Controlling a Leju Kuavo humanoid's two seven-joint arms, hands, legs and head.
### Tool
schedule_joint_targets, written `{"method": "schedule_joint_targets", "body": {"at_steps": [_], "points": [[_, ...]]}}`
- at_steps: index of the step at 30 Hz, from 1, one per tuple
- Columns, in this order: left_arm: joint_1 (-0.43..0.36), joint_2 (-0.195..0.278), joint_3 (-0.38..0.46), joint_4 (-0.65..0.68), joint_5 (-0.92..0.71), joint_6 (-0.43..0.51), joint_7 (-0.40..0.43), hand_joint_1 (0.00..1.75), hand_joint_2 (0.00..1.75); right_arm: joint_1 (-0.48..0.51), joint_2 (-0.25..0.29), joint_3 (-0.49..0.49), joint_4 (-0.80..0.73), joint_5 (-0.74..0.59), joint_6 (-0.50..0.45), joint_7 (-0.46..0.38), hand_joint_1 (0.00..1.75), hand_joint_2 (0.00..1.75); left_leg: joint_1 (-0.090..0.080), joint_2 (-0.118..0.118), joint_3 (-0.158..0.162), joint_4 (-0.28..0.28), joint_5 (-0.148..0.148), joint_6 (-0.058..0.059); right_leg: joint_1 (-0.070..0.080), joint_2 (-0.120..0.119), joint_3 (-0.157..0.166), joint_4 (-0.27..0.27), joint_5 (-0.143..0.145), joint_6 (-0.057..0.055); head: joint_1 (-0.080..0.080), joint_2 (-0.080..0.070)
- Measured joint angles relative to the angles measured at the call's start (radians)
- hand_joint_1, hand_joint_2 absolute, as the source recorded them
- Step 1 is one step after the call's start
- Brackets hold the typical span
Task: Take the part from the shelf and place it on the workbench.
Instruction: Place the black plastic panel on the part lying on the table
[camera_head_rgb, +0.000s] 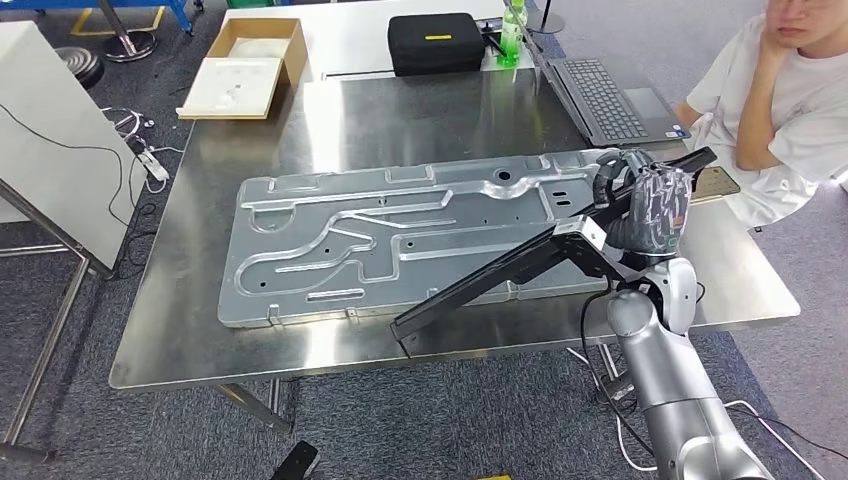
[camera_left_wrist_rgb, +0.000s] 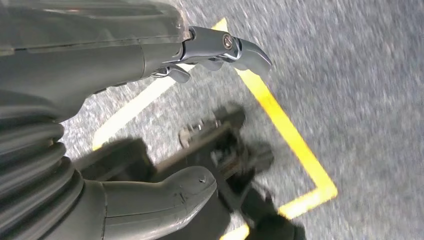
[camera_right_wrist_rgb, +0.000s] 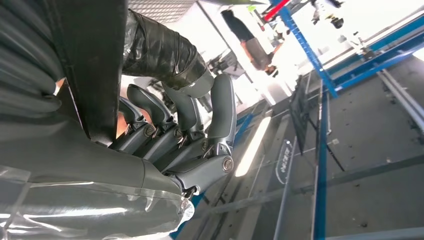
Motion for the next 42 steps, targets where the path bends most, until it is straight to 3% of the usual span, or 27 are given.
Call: {"method": "schedule_joint_targets", "body": {"at_steps": [3, 4, 5, 6, 9, 11, 13, 15, 16, 19, 20, 21, 22, 24, 26, 29, 31, 34, 35, 36, 37, 39, 41, 42], "points": [[-0.002, 0.0, -0.001, 0.0, 0.0, 0.0, -0.004, 0.0, 1.75, -0.004, -0.007, -0.004, 0.008, -0.023, 0.013, 0.008, 1.75, 1.75, 0.005, -0.006, 0.001, -0.01, 0.009, 0.004, -0.009, 0.022, -0.069, 0.156, -0.086, 0.018, 0.001, 0.0], [0.0, 0.0, -0.001, 0.0, 0.0, 0.0, -0.004, 0.0, 1.75, -0.003, -0.009, -0.005, 0.013, -0.027, 0.015, 0.008, 1.75, 1.75, 0.006, -0.008, 0.0, -0.01, 0.009, 0.004, -0.013, 0.023, -0.096, 0.212, -0.107, 0.023, 0.001, 0.0], [0.002, 0.0, -0.001, 0.0, 0.0, -0.001, -0.005, 0.0, 1.75, 0.0, -0.011, -0.006, 0.018, -0.031, 0.015, 0.007, 1.75, 1.75, 0.007, -0.01, 0.0, -0.008, 0.009, 0.003, -0.017, 0.024, -0.108, 0.239, -0.11, 0.027, 0.001, 0.0], [0.004, 0.0, -0.001, 0.0, 0.0, -0.001, -0.005, 0.0, 1.75, 0.002, -0.013, -0.006, 0.023, -0.034, 0.016, 0.005, 1.75, 1.75, 0.008, -0.011, 0.0, -0.006, 0.007, 0.001, -0.021, 0.023, -0.102, 0.228, -0.093, 0.031, 0.001, 0.0], [0.004, 0.0, -0.001, 0.0, -0.001, -0.003, -0.006, 0.0, 1.75, -0.001, -0.017, -0.007, 0.035, -0.039, 0.022, 0.002, 1.75, 1.75, 0.014, -0.014, -0.003, 0.012, -0.004, -0.015, -0.028, 0.023, -0.01, 0.048, -0.008, 0.037, 0.001, 0.0], [0.003, 0.001, -0.001, 0.0, -0.002, -0.003, -0.007, 0.0, 1.75, -0.006, -0.021, -0.008, 0.043, -0.042, 0.037, 0.007, 1.75, 1.75, 0.012, -0.016, -0.009, 0.02, -0.008, -0.028, -0.026, 0.025, 0.019, -0.013, 0.001, 0.027, 0.001, 0.0], [0.004, 0.001, -0.001, 0.0, -0.002, -0.003, -0.008, 0.0, 1.75, -0.01, -0.025, -0.009, 0.053, -0.046, 0.052, 0.016, 1.75, 1.75, 0.011, -0.017, -0.011, 0.02, -0.008, -0.037, -0.023, 0.027, 0.017, -0.014, 0.0, 0.011, 0.0, 0.0], [0.004, 0.002, -0.002, 0.0, -0.002, -0.003, -0.009, 0.0, 1.75, -0.017, -0.028, -0.01, 0.064, -0.048, 0.068, 0.026, 1.75, 1.75, 0.013, -0.019, -0.02, 0.041, -0.025, -0.048, -0.024, 0.026, 0.017, -0.018, 0.002, -0.003, 0.0, 0.0], [0.004, 0.002, -0.002, 0.0, -0.002, -0.003, -0.009, 0.0, 1.75, -0.024, -0.029, -0.01, 0.07, -0.051, 0.085, 0.035, 1.75, 1.75, 0.014, -0.021, -0.035, 0.075, -0.048, -0.052, -0.025, 0.026, 0.018, -0.02, 0.004, -0.009, 0.0, 0.0], [0.006, 0.003, -0.002, 0.0, 0.0, -0.004, -0.011, 0.0, 1.75, -0.066, -0.035, -0.01, 0.126, -0.087, 0.191, 0.077, 1.75, 1.75, 0.015, -0.022, -0.121, 0.261, -0.132, -0.055, -0.02, 0.026, 0.017, -0.02, 0.004, -0.018, 0.0, 0.0], [0.008, 0.004, -0.002, 0.0, 0.001, -0.005, -0.012, 0.0, 1.75, -0.085, -0.038, -0.01, 0.155, -0.107, 0.232, 0.088, 1.75, 1.75, 0.015, -0.022, -0.14, 0.299, -0.138, -0.054, -0.018, 0.027, 0.016, -0.019, 0.004, -0.02, 0.0, 0.0], [0.009, 0.004, -0.002, 0.0, 0.001, -0.006, -0.013, 0.0, 1.75, -0.106, -0.041, -0.01, 0.187, -0.124, 0.267, 0.095, 1.75, 1.75, 0.014, -0.023, -0.143, 0.3, -0.125, -0.05, -0.015, 0.028, 0.016, -0.018, 0.004, -0.02, 0.0, 0.0], [0.009, 0.005, -0.002, 0.0, 0.002, -0.008, -0.014, 0.0, 1.75, -0.127, -0.044, -0.01, 0.216, -0.135, 0.293, 0.099, 1.75, 1.75, 0.013, -0.023, -0.127, 0.263, -0.094, -0.045, -0.013, 0.029, 0.017, -0.017, 0.003, -0.02, 0.0, 0.0], [0.007, 0.008, -0.002, 0.0, 0.002, -0.011, -0.015, 0.0, 1.75, -0.167, -0.049, -0.01, 0.267, -0.144, 0.321, 0.099, 1.75, 1.75, 0.008, -0.023, -0.068, 0.132, -0.027, -0.028, -0.009, 0.03, 0.017, -0.015, 0.003, -0.019, 0.0, 0.0], [0.007, 0.012, -0.002, 0.0, 0.002, -0.015, -0.016, 0.0, 1.75, -0.199, -0.053, -0.01, 0.308, -0.147, 0.344, 0.095, 1.75, 1.75, 0.002, -0.023, -0.031, 0.044, -0.002, -0.019, -0.007, 0.03, 0.013, -0.015, 0.004, -0.014, 0.0, 0.0], [0.012, 0.015, -0.002, 0.0, 0.001, -0.019, -0.017, 0.0, 1.75, -0.219, -0.062, -0.006, 0.349, -0.147, 0.381, 0.071, 1.75, 1.75, 0.003, -0.024, -0.022, 0.018, 0.003, -0.015, -0.009, 0.026, 0.012, -0.019, 0.008, 0.001, 0.0, 0.0], [0.011, 0.016, -0.002, 0.0, 0.0, -0.02, -0.018, 0.0, 1.75, -0.225, -0.068, 0.0, 0.358, -0.146, 0.399, 0.049, 1.75, 1.75, 0.01, -0.024, -0.015, 0.002, 0.013, -0.008, -0.009, 0.027, -0.001, 0.013, -0.018, 0.01, 0.001, 0.0], [0.008, 0.016, -0.004, 0.0, -0.001, -0.021, -0.018, 0.0, 1.75, -0.228, -0.08, 0.014, 0.368, -0.138, 0.419, 0.022, 1.75, 1.75, 0.012, -0.024, -0.014, -0.004, 0.017, -0.003, -0.015, 0.027, -0.082, 0.182, -0.1, 0.023, 0.001, 0.0], [0.009, 0.016, -0.004, 0.0, -0.002, -0.021, -0.018, 0.0, 1.75, -0.226, -0.084, 0.021, 0.371, -0.131, 0.423, 0.014, 1.75, 1.75, 0.012, -0.024, -0.014, -0.003, 0.016, -0.003, -0.019, 0.027, -0.104, 0.225, -0.109, 0.027, 0.002, 0.0], [0.009, 0.016, -0.004, 0.0, -0.002, -0.022, -0.018, 0.0, 1.75, -0.224, -0.088, 0.03, 0.374, -0.124, 0.424, 0.008, 1.75, 1.75, 0.013, -0.024, -0.014, 0.0, 0.015, -0.004, -0.024, 0.027, -0.11, 0.235, -0.1, 0.031, 0.001, 0.0], [0.01, 0.016, -0.004, 0.0, -0.003, -0.022, -0.018, 0.0, 1.75, -0.223, -0.091, 0.038, 0.375, -0.115, 0.423, 0.003, 1.75, 1.75, 0.014, -0.025, -0.014, 0.004, 0.012, -0.007, -0.028, 0.026, -0.098, 0.205, -0.073, 0.035, 0.001, 0.0], [0.009, 0.016, -0.006, 0.0, -0.003, -0.022, -0.018, 0.0, 1.75, -0.223, -0.095, 0.051, 0.376, -0.1, 0.414, 0.002, 1.75, 1.75, 0.016, -0.025, -0.015, 0.017, 0.002, -0.017, -0.034, 0.025, -0.037, 0.083, -0.012, 0.04, 0.002, 0.0], [0.007, 0.016, -0.007, 0.0, -0.004, -0.022, -0.018, 0.0, 1.75, -0.224, -0.097, 0.06, 0.376, -0.085, 0.398, 0.008, 1.75, 1.75, 0.015, -0.026, -0.02, 0.029, -0.006, -0.028, -0.031, 0.026, 0.002, 0.003, 0.009, 0.034, 0.001, 0.0], [0.007, 0.016, -0.008, 0.0, -0.004, -0.022, -0.018, 0.0, 1.75, -0.225, -0.099, 0.064, 0.376, -0.078, 0.389, 0.012, 1.75, 1.75, 0.013, -0.026, -0.021, 0.03, -0.007, -0.034, -0.028, 0.028, 0.004, -0.004, 0.004, 0.027, 0.0, 0.0]]}}
